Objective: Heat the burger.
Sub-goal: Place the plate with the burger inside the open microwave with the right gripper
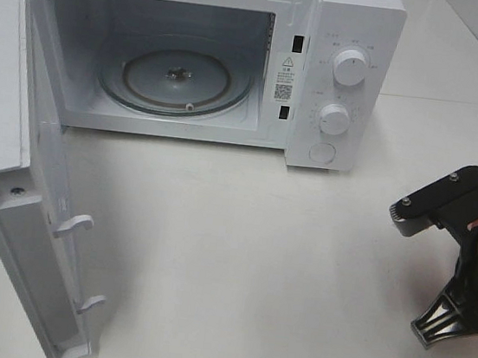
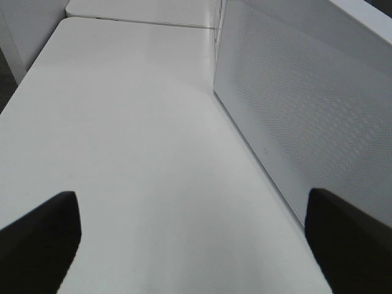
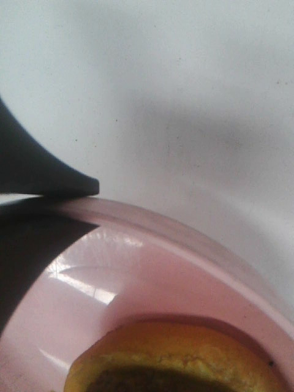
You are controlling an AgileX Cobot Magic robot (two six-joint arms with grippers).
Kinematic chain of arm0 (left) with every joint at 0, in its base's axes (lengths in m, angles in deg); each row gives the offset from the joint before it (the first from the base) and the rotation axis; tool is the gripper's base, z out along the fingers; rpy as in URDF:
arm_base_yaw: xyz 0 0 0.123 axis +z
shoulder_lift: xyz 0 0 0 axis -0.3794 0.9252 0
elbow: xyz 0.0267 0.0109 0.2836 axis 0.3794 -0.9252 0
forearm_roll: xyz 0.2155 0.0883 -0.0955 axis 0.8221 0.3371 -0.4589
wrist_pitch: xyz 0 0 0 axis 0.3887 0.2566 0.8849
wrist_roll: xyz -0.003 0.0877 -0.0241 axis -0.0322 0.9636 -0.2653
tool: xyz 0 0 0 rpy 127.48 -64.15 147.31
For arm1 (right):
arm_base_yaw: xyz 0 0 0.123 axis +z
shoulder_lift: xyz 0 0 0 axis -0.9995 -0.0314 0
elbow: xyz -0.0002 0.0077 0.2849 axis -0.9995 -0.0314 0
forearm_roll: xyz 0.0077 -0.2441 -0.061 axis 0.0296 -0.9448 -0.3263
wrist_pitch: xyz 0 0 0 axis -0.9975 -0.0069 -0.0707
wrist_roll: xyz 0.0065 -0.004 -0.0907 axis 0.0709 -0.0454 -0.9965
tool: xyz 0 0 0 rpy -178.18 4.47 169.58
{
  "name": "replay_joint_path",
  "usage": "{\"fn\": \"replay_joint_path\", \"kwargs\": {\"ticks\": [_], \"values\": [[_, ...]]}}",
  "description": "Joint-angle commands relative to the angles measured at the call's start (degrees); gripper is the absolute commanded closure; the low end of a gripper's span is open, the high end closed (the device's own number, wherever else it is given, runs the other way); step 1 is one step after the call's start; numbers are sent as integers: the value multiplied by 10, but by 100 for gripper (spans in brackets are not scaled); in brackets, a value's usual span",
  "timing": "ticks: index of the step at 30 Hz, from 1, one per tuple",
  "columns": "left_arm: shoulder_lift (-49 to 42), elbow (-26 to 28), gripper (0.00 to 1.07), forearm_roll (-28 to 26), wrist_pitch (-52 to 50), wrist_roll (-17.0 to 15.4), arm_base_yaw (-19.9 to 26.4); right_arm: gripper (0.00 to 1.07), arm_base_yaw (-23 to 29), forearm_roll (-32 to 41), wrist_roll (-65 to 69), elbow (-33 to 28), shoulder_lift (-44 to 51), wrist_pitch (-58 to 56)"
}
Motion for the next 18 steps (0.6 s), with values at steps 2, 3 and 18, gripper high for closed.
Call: {"fn": "replay_joint_path", "kwargs": {"ticks": [2, 3, 18], "values": [[-9, -1, 16, -5, -8, 0, 2, 107, 32, -25, -9, 1, 22, -40], [-9, -1, 16, -5, -8, 0, 2, 107, 40, -25, -12, 1, 26, -43], [-9, -1, 16, -5, -8, 0, 2, 107, 209, -25, -44, 1, 37, -68]]}}
